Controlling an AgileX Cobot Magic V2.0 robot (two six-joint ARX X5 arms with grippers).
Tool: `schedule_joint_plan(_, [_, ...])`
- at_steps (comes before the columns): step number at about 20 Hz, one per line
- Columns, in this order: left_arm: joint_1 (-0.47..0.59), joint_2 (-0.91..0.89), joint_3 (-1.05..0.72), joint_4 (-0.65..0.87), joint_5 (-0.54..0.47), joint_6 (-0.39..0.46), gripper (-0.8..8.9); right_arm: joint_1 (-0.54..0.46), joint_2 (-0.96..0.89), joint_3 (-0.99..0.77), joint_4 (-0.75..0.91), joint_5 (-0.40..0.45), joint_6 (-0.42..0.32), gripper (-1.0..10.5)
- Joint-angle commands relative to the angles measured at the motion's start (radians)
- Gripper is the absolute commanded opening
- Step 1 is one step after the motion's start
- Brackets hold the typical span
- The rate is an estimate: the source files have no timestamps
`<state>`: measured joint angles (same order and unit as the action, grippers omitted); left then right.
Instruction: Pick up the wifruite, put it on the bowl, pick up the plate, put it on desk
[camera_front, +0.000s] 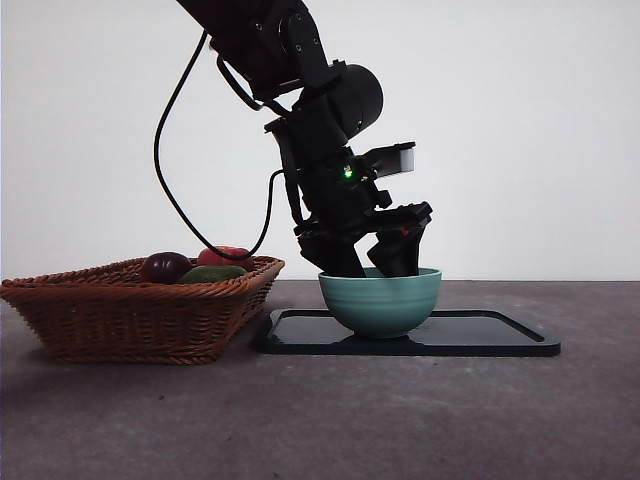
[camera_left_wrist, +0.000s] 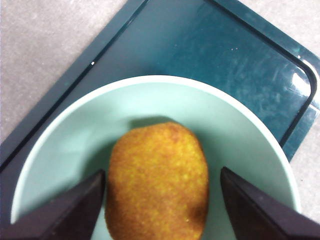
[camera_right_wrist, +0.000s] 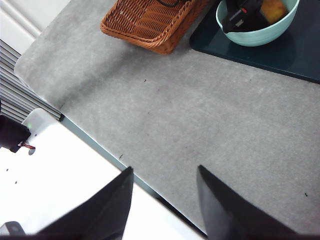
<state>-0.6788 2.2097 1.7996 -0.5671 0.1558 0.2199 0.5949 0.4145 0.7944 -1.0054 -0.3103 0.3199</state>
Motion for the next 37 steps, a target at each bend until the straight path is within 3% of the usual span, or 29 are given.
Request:
schedule_joint_plan(1, [-0.011, 0.031, 0.031, 0.009, -0.003, 0.008, 2.03, 0.007, 0.001, 0.017, 0.010, 0.004, 0.006, 2.0])
schedule_joint_plan(9, [-0.011, -0.035, 0.048, -0.008, -0.002, -0.006, 1.80, 0.007, 0.001, 0.017, 0.018, 0.004, 0.005, 2.0])
schedule_joint_plan(16, [0.022, -0.341, 0.048, -0.047, -0.002, -0.103, 1.80, 0.007, 0.001, 0.017, 0.026, 0.005, -0.006, 2.0])
schedule_joint_plan(21, [0.087, -0.605, 0.047, -0.223, -0.003, -0.134, 1.83, 0.007, 0.001, 0.017, 0.039, 0.005, -0.013, 2.0])
schedule_joint_plan(26, [0.204, -0.753, 0.011, -0.404, -0.003, -0.142, 1.85, 0.007, 0.001, 0.017, 0.040, 0.005, -0.014, 2.0])
schedule_joint_plan(31, [0.285, -0.881, -0.267, -0.322, -0.003, -0.183, 1.85, 0.006, 0.001, 0.017, 0.044, 0.027, -0.014, 2.0])
schedule_joint_plan(37, [0.315, -0.861, -0.627, -0.026, -0.091, -0.355, 1.84, 0.007, 0.001, 0.017, 0.063, 0.027, -0.005, 2.0])
